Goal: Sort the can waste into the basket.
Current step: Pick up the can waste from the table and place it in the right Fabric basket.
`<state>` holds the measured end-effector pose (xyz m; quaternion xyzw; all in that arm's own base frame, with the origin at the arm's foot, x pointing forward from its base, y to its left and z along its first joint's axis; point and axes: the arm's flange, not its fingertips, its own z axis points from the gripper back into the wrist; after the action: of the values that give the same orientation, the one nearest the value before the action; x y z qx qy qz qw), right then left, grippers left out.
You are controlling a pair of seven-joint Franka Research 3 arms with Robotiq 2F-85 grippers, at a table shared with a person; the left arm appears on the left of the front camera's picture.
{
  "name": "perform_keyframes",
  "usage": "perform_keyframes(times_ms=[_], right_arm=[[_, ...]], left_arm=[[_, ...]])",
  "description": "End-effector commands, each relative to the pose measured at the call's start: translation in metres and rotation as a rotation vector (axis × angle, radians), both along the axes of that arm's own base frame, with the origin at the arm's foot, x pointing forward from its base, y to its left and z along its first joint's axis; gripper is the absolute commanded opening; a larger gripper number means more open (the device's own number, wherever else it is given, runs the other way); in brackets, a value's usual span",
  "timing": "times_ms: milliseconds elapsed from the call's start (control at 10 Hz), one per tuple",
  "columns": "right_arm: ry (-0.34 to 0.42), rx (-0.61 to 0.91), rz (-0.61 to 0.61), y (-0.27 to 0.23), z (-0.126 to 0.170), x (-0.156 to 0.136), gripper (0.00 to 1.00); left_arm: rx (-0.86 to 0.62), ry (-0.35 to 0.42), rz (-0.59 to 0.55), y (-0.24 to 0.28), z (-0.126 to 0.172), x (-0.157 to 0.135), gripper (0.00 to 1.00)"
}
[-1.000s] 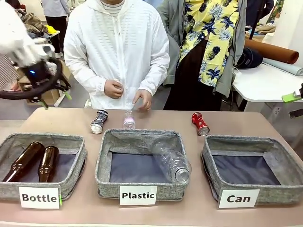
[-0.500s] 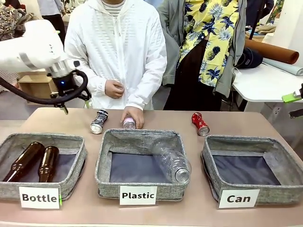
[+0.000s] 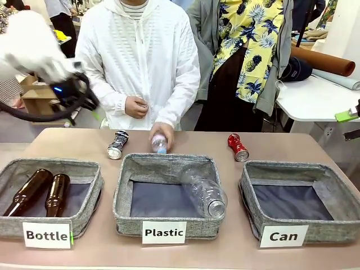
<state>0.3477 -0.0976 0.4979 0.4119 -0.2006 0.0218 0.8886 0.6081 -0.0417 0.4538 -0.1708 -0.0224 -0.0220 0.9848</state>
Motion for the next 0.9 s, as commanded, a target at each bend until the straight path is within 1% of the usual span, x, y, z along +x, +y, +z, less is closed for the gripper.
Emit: perform_keyframes(times_ms=[0, 100, 200, 400, 500, 600, 800], right_arm=[[0.001, 0.003, -0.013, 0.002, 0.002, 0.003, 1.00], [0.001, 0.003, -0.013, 0.002, 0.002, 0.003, 1.00], [0.001, 0.003, -0.013, 0.002, 0.002, 0.003, 1.00], [0.001, 0.003, -0.013, 0.002, 0.002, 0.003, 1.00], [0.001, 0.003, -0.013, 0.002, 0.002, 0.003, 1.00], [0.001, 0.003, -0.013, 0.002, 0.002, 0.003, 1.00], [0.001, 0.003, -0.013, 0.002, 0.002, 0.003, 1.00]], left_arm=[[-0.228, 0.089, -0.195, 0.118, 0.048, -0.072, 1.00], [-0.342, 0.091, -0.219, 0.165, 0.052, -0.091, 1.00], [-0.441, 0.082, -0.237, 0.202, 0.045, -0.112, 1.00], [-0.561, -0.019, -0.234, 0.253, 0.024, -0.144, 1.00], [-0.575, -0.039, -0.220, 0.259, 0.019, -0.154, 1.00], [-0.570, -0.053, -0.207, 0.261, 0.018, -0.157, 1.00], [-0.559, -0.064, -0.210, 0.256, 0.022, -0.157, 1.00]])
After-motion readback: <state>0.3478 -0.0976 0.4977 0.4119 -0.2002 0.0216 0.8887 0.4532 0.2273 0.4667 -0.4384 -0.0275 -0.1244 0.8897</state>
